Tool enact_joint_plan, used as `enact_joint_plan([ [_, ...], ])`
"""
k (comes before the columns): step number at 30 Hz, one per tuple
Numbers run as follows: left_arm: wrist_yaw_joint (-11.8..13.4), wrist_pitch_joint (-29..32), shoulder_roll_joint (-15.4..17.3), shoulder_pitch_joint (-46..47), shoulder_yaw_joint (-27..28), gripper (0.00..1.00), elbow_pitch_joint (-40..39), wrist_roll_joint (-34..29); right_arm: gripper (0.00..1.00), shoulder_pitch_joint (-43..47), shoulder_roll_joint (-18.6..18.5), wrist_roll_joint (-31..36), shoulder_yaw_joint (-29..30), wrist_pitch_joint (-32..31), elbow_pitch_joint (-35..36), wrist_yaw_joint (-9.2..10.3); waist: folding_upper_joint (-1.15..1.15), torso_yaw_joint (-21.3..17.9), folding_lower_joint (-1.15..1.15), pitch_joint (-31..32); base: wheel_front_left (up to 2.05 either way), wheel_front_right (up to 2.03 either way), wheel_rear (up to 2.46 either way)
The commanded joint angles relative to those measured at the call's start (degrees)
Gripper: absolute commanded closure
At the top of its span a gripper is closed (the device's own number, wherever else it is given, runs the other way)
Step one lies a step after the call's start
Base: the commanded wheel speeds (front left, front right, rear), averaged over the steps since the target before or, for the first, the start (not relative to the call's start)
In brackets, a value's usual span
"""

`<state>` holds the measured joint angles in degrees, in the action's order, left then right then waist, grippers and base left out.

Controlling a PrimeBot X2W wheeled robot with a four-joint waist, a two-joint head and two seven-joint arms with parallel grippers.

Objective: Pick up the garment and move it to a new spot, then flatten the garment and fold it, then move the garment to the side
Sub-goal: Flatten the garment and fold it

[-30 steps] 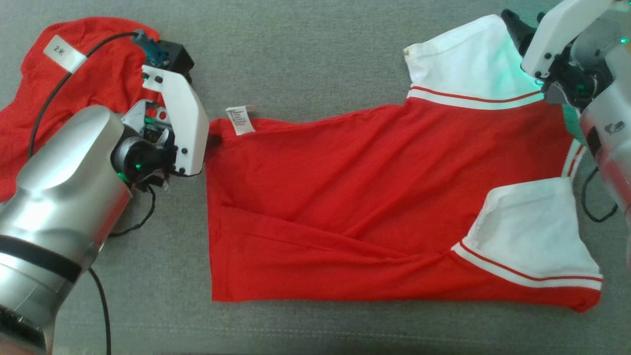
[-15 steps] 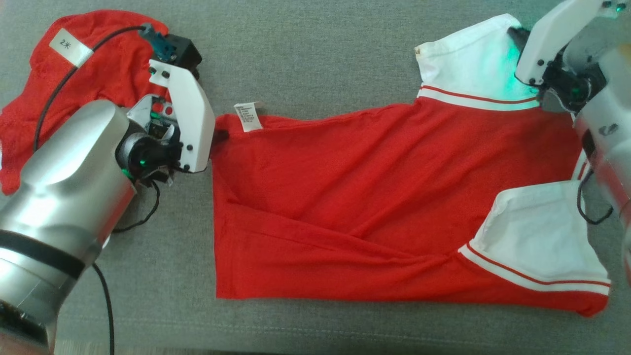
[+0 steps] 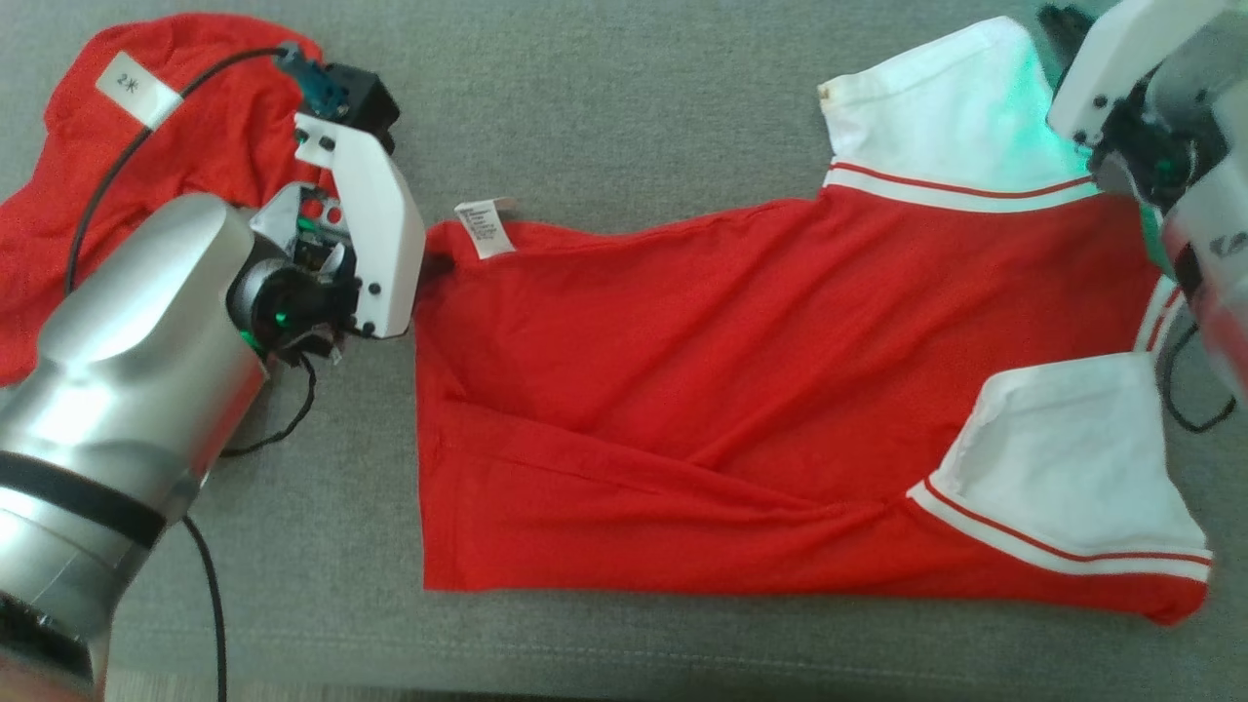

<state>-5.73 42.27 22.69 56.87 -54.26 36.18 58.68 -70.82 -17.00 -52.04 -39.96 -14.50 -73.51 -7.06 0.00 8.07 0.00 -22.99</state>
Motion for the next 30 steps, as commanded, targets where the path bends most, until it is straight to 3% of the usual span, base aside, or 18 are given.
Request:
enact_joint_plan([
  [1,-0.15,-0.13,2.15,3.86,2.24,1.00,-1.38,0.16,0.00,-2.10,0.66,-0.83,0.02,0.21,1.09,-0.43,0.00,0.35,0.00,-0.50,0.00,0.00,0.00],
  [9,-0.08,-0.04,1.60,4.89,2.07,1.00,-1.93,0.04,0.00,-3.09,0.70,-1.36,-0.02,-6.28,-0.07,-0.43,0.00,1.83,0.00,-2.65,0.00,0.00,0.00],
  [19,-0.01,0.09,1.64,5.05,1.98,1.00,-2.24,0.29,0.00,-1.24,-0.50,-1.28,1.55,-24.72,-0.43,-0.43,0.00,2.45,0.00,-3.17,0.00,0.00,0.00],
  [25,0.06,0.09,1.70,5.12,2.00,1.00,-2.31,0.45,0.00,-1.28,0.33,-0.36,2.44,-25.36,-0.44,-0.43,0.00,2.39,0.00,-3.28,0.00,0.00,0.00],
  [26,0.05,0.07,1.69,5.16,2.01,1.00,-2.30,0.48,0.10,-1.31,0.51,-0.21,2.57,-24.78,-0.44,-0.43,0.00,2.40,0.00,-3.30,0.00,0.00,0.00],
  [27,0.05,0.04,1.69,5.19,2.02,1.00,-2.31,0.52,0.51,-1.35,0.71,-0.05,2.61,-24.22,-0.44,-0.43,0.00,2.41,0.00,-3.34,0.00,0.00,0.00],
  [29,0.03,-0.03,1.80,5.21,2.02,1.00,-2.32,0.53,1.00,-1.69,0.98,0.49,2.52,-21.73,-0.44,-0.43,0.00,2.40,0.00,-3.42,0.00,0.00,0.00],
  [30,0.03,-0.06,1.84,5.20,2.01,1.00,-2.33,0.53,1.00,-1.83,1.06,0.60,2.58,-20.33,-0.42,-0.43,0.00,2.40,0.00,-3.45,0.00,0.00,0.00],
])
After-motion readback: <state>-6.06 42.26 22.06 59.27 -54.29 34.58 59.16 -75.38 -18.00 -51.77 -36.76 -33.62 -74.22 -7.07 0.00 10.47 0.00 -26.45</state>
